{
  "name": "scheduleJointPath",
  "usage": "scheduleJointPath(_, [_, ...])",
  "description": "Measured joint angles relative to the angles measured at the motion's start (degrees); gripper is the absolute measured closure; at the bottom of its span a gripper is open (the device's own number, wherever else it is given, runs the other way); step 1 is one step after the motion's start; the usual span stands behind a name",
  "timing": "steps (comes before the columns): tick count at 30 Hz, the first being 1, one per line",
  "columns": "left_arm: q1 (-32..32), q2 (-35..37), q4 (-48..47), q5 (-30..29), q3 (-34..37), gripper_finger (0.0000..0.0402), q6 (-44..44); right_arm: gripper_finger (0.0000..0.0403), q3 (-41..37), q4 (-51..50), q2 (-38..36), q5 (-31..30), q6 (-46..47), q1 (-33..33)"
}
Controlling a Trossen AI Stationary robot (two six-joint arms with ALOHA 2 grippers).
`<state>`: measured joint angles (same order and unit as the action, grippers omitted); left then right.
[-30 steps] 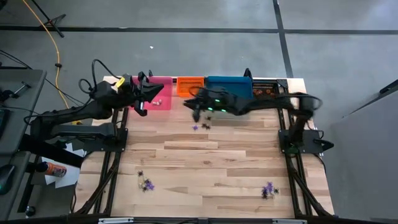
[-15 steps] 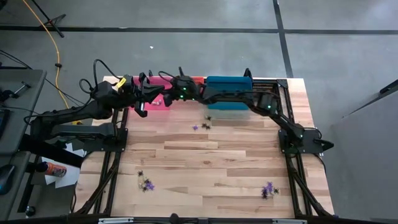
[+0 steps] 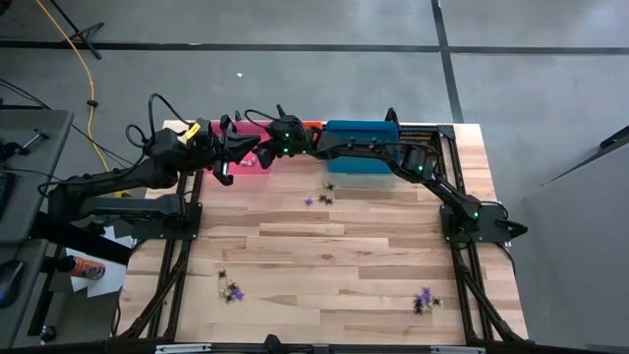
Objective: Sort Halloween decoration
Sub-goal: Put the white skull toy into the pink bin
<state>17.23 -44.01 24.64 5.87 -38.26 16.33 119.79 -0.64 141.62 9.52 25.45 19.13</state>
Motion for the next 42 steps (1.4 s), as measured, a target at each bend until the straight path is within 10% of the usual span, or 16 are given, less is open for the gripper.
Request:
scheduleJointPath(7, [0.0,0.0,0.0,0.0,0.0,0.0401,0.1,0.0220,-0.1,-4.0,-3.7,11.6,-6.9,2.6])
scheduleJointPath(14, [0.0,0.0,-1.3,0.0,0.0,0.0401,0.1,0.0220,-0.8,-34.7,-14.1,14.1,-28.1,4.1])
scheduleJointPath(20, [0.0,0.0,-3.5,-1.6,0.0,0.0401,0.1,0.0220,-17.9,-45.1,-25.5,14.0,-36.0,3.9])
scheduleJointPath(31, [0.0,-0.4,-9.0,-2.0,0.0,0.0401,-0.6,0.0220,-71.5,1.9,-61.6,12.9,-7.0,0.3])
scheduleJointPath(37, [0.0,-1.9,-10.3,-2.1,0.0,0.0401,-1.0,0.0220,-84.0,34.4,-71.6,4.3,1.8,-5.7])
scheduleJointPath(42, [0.0,-3.6,-10.5,-2.0,0.0,0.0401,-1.5,0.0220,-84.5,37.4,-72.3,2.3,-4.8,-8.8])
